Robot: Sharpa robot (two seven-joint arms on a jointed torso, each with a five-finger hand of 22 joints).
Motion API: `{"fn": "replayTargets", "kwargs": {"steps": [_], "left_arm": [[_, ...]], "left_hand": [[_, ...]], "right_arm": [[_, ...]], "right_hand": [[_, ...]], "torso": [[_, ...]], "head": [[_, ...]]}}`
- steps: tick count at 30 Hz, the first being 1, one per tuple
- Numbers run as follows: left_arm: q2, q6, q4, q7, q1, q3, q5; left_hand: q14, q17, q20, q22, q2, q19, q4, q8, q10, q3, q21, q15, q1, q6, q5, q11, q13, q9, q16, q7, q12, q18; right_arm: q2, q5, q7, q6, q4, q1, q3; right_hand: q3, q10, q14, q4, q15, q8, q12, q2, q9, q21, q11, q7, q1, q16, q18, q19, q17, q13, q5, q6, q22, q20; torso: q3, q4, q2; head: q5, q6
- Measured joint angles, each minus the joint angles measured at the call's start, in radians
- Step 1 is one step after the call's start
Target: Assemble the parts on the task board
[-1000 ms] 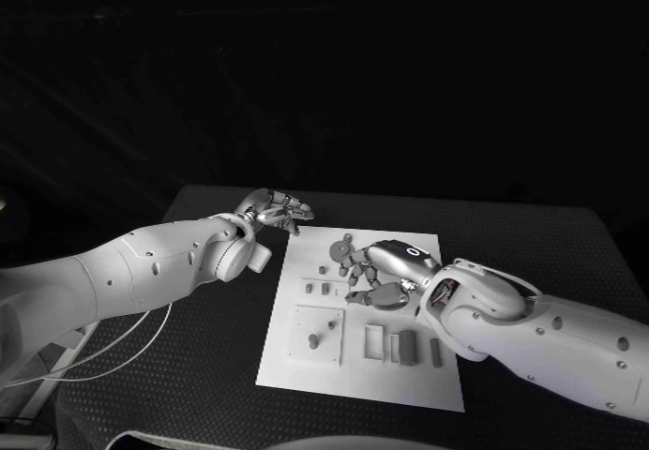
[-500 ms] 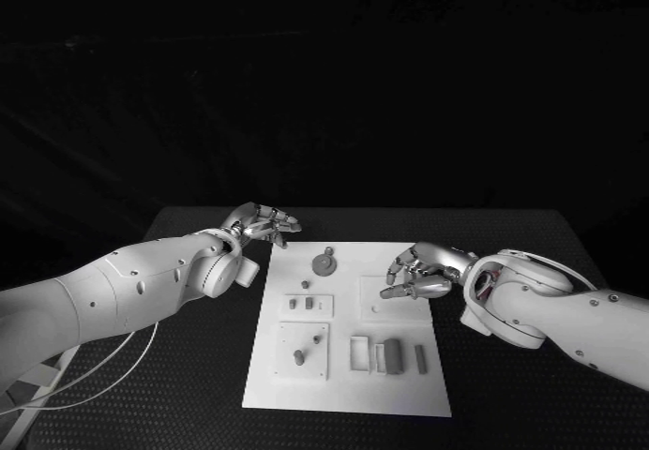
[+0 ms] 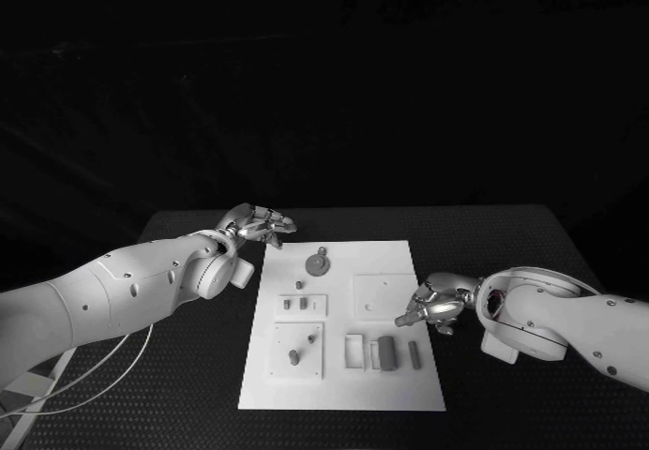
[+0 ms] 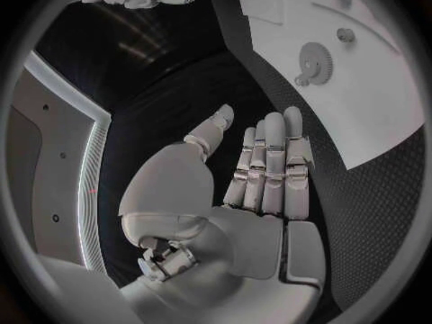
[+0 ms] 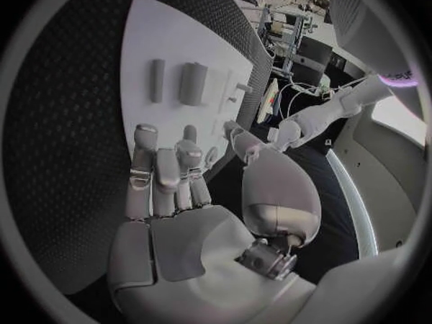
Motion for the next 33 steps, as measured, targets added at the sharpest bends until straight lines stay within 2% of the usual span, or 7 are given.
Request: {"fn": "replayTargets", "kwargs": {"steps": [2,6,11,16,26,28,33], "left_arm": [[-0.002,0.001,0.001,0.0,-0.001,0.0,0.0],[-0.005,0.002,0.002,0.0,-0.002,0.0,0.0],[-0.006,0.004,0.006,0.002,-0.002,0.0,0.0],[-0.007,0.006,0.008,0.004,-0.003,0.0,0.001],[-0.011,0.007,0.015,0.009,-0.003,0.0,0.004],[-0.012,0.007,0.016,0.01,-0.003,0.0,0.006],[-0.013,0.008,0.02,0.012,-0.003,0.0,0.008]], "left_hand": [[0.0,0.0,0.0,0.0,0.0,0.0,-0.003,0.0,0.0,-0.003,-0.004,0.0,0.0,0.0,0.0,0.0,0.0,0.0,0.0,0.0,0.0,0.0],[0.0,0.001,0.0,0.0,0.0,0.0,-0.003,0.0,0.0,-0.003,-0.004,0.0,0.0,0.0,0.0,0.0,0.0,0.0,0.0,0.0,0.0,0.0],[0.0,0.001,0.0,0.0,0.0,0.0,-0.001,0.0,0.0,-0.005,-0.004,0.0,0.0,0.0,0.0,0.0,-0.001,-0.001,-0.004,0.0,0.0,0.0],[0.0,0.002,0.0,0.001,0.007,0.0,0.0,0.0,-0.001,-0.011,-0.004,0.0,-0.007,-0.003,0.0,0.001,-0.001,-0.002,-0.004,0.003,0.0,0.0],[0.0,0.005,0.002,0.002,-0.001,-0.002,0.0,0.0,-0.004,-0.025,-0.008,0.0,-0.033,-0.004,0.0,0.004,-0.002,-0.003,-0.004,0.003,0.0,0.0],[-0.003,0.005,0.002,0.002,-0.001,-0.002,0.0,0.0,-0.004,-0.03,-0.008,0.003,-0.044,-0.004,0.0,0.004,-0.002,-0.004,-0.004,0.004,0.0,0.0],[-0.003,0.006,0.002,0.002,-0.003,-0.002,-0.001,0.0,-0.004,-0.038,-0.008,0.003,-0.055,-0.004,0.0,0.003,-0.003,-0.004,-0.008,0.004,0.0,0.0]], "right_arm": [[-0.001,0.007,-0.024,0.014,0.005,0.0,-0.004],[0.002,0.011,-0.06,0.034,0.019,0.001,-0.019],[0.021,-0.01,-0.086,0.048,0.025,0.0,-0.031],[0.043,-0.042,-0.099,0.048,0.023,-0.011,-0.034],[0.092,-0.129,-0.118,0.039,0.002,-0.023,-0.034],[0.102,-0.145,-0.125,0.04,-0.006,-0.028,-0.034],[0.111,-0.169,-0.139,0.044,-0.019,-0.038,-0.037]], "right_hand": [[-0.001,0.001,0.002,0.009,0.002,0.0,0.002,0.005,0.004,0.002,-0.001,-0.003,-0.013,0.003,0.0,0.0,0.008,0.0,0.0,0.003,0.0,0.0],[-0.007,0.017,0.03,0.034,0.002,0.008,0.011,0.014,0.014,0.015,-0.017,-0.011,-0.057,0.022,0.004,0.01,0.037,-0.002,0.0,0.021,0.0,-0.008],[0.001,0.028,0.048,0.049,-0.009,0.008,0.015,0.004,0.022,0.027,-0.028,-0.011,-0.083,0.032,0.004,0.011,0.047,-0.011,0.0,0.028,0.0,-0.022],[0.009,0.029,0.06,0.057,-0.021,-0.007,0.015,-0.004,0.021,0.032,-0.029,-0.01,-0.09,0.032,0.004,0.014,0.043,-0.013,0.0,0.029,0.0,-0.025],[0.028,0.032,0.069,0.076,-0.023,-0.021,0.015,-0.022,0.019,0.032,-0.027,-0.008,-0.109,0.032,-0.002,0.01,0.027,-0.018,0.0,0.027,0.0,-0.029],[0.04,0.032,0.069,0.088,-0.023,-0.031,0.015,-0.034,0.018,0.032,-0.027,-0.006,-0.121,0.032,-0.002,0.01,0.02,-0.02,0.0,0.025,0.0,-0.029],[0.049,0.032,0.063,0.097,-0.017,-0.039,0.015,-0.035,0.013,0.036,-0.027,0.0,-0.122,0.032,-0.008,0.01,0.012,-0.02,0.0,0.019,0.0,-0.029]], "torso": [[0.0,-0.0008,0.0],[-0.0006,-0.0017,0.0],[-0.003,-0.0011,0.001],[-0.0043,0.0003,0.001],[-0.0062,0.0012,0.002],[-0.0068,0.0012,0.002],[-0.0072,0.0015,0.002]], "head": [[-0.003,0.0],[-0.007,0.0],[-0.012,-0.002],[-0.014,-0.005],[-0.014,-0.011],[-0.014,-0.012],[-0.015,-0.014]]}}
